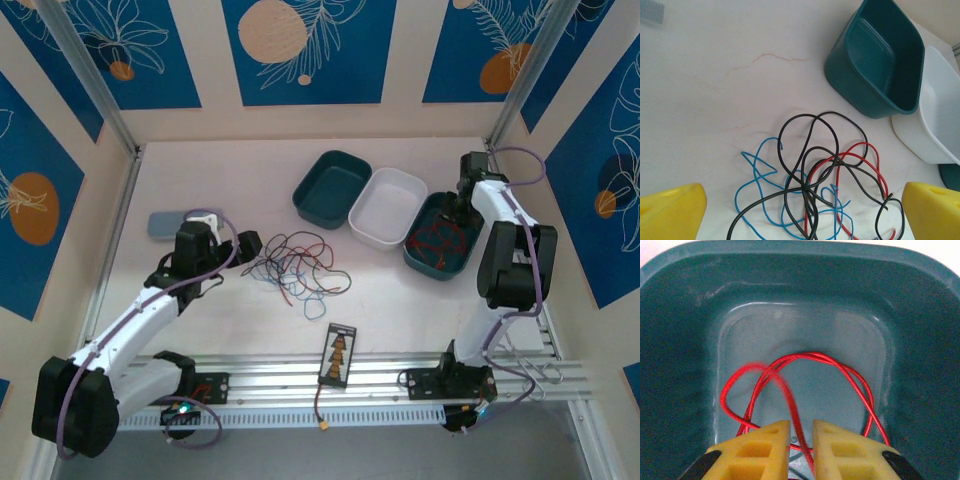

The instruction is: Untangle the cables

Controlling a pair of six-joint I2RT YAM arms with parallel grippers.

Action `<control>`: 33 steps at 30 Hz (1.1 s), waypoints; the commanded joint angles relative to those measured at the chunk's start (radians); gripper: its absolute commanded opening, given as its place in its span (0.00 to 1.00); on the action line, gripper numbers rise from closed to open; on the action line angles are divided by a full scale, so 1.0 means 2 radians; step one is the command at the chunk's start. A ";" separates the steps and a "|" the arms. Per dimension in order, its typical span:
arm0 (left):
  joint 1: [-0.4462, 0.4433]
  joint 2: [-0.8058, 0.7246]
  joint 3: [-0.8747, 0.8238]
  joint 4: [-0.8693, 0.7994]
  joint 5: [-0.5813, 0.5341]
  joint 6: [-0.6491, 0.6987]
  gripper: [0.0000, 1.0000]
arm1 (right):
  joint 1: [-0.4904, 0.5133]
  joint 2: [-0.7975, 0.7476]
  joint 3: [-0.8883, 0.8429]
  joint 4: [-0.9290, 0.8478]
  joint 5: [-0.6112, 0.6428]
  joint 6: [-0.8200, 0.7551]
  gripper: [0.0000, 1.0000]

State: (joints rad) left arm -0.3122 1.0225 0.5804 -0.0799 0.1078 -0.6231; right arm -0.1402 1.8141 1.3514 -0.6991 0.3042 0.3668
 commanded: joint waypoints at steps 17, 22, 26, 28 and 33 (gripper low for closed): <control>-0.001 -0.002 0.005 -0.017 -0.021 -0.003 1.00 | 0.008 -0.166 -0.025 -0.026 -0.051 0.006 0.41; -0.001 0.011 0.014 -0.021 -0.010 -0.003 1.00 | 0.067 -0.237 -0.058 -0.001 -0.077 0.016 0.50; -0.001 0.033 0.024 -0.023 0.007 -0.002 1.00 | 0.148 -0.265 -0.080 0.016 -0.085 0.035 0.55; -0.001 0.048 0.030 -0.024 0.017 -0.002 1.00 | 0.193 -0.263 -0.084 0.021 -0.076 0.042 0.60; -0.003 0.091 0.045 -0.024 0.048 -0.002 1.00 | 0.297 -0.231 -0.089 0.041 -0.066 0.058 0.67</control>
State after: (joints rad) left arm -0.3126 1.1748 0.6315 -0.1143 0.1471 -0.6231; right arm 0.3870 1.3186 1.1843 -0.6483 0.1791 0.4507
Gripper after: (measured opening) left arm 0.998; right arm 0.667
